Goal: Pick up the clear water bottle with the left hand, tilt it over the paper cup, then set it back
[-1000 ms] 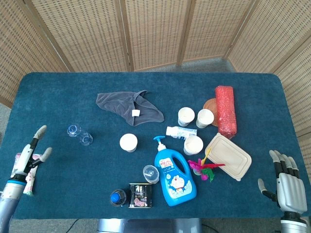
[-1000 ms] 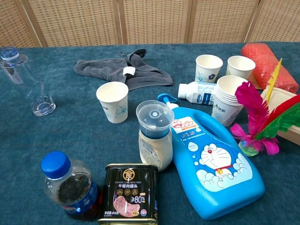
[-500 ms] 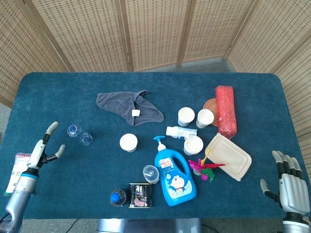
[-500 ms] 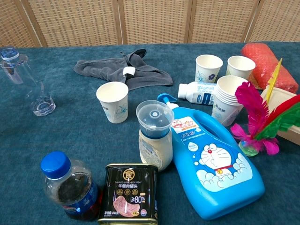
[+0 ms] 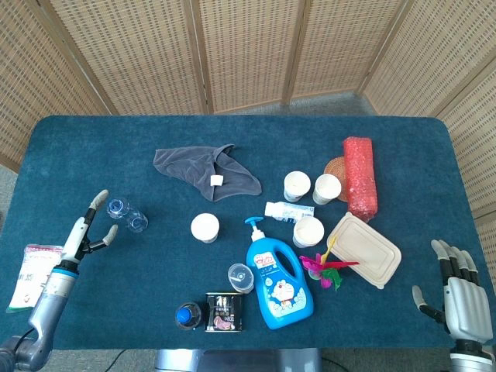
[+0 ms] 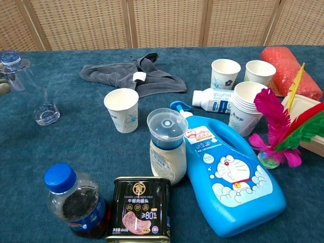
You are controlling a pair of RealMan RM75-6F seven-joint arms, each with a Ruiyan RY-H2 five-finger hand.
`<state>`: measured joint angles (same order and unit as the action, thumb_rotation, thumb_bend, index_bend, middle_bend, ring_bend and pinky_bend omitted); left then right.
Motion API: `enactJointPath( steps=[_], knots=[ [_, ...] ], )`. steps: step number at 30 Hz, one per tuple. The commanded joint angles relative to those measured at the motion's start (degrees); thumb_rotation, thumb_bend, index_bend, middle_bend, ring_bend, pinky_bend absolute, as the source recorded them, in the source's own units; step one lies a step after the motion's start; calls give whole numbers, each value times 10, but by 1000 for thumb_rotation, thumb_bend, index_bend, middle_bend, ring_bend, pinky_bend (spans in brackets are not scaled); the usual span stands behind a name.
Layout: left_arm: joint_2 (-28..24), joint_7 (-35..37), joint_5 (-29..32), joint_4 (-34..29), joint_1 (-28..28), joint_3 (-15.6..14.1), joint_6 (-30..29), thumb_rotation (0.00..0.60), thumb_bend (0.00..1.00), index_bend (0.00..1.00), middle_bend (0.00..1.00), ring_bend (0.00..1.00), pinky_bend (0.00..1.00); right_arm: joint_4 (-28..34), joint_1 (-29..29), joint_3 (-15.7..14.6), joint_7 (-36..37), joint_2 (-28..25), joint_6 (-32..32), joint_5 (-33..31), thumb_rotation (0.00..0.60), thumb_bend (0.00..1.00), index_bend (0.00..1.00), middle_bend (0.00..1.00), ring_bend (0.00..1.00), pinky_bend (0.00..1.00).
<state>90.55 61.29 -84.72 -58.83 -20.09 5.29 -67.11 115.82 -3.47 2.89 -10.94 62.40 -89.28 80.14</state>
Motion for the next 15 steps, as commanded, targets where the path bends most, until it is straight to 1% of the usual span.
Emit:
enactJointPath(
  steps=[1,5,7,15],
  knots=[
    [11,20,1,11,-8,1,9,422,460,0,0,0,30,1,-2,-1,1,-2,-2,-1,600,394,0,30,0,0],
    [24,43,0,25,-16,2,15,451,460,0,6,0,76,2,-6,-3,2,-5,-6,0,600,395,0,30,0,0],
    [29,55,-1,29,-19,2,14,455,460,0,15,0,94,3,-8,-4,3,-6,-8,1,600,394,0,30,0,0],
    [25,65,-12,28,-21,-4,-3,457,460,0,30,0,96,1,-15,-6,10,-11,-17,5,600,395,0,30,0,0]
  ],
)
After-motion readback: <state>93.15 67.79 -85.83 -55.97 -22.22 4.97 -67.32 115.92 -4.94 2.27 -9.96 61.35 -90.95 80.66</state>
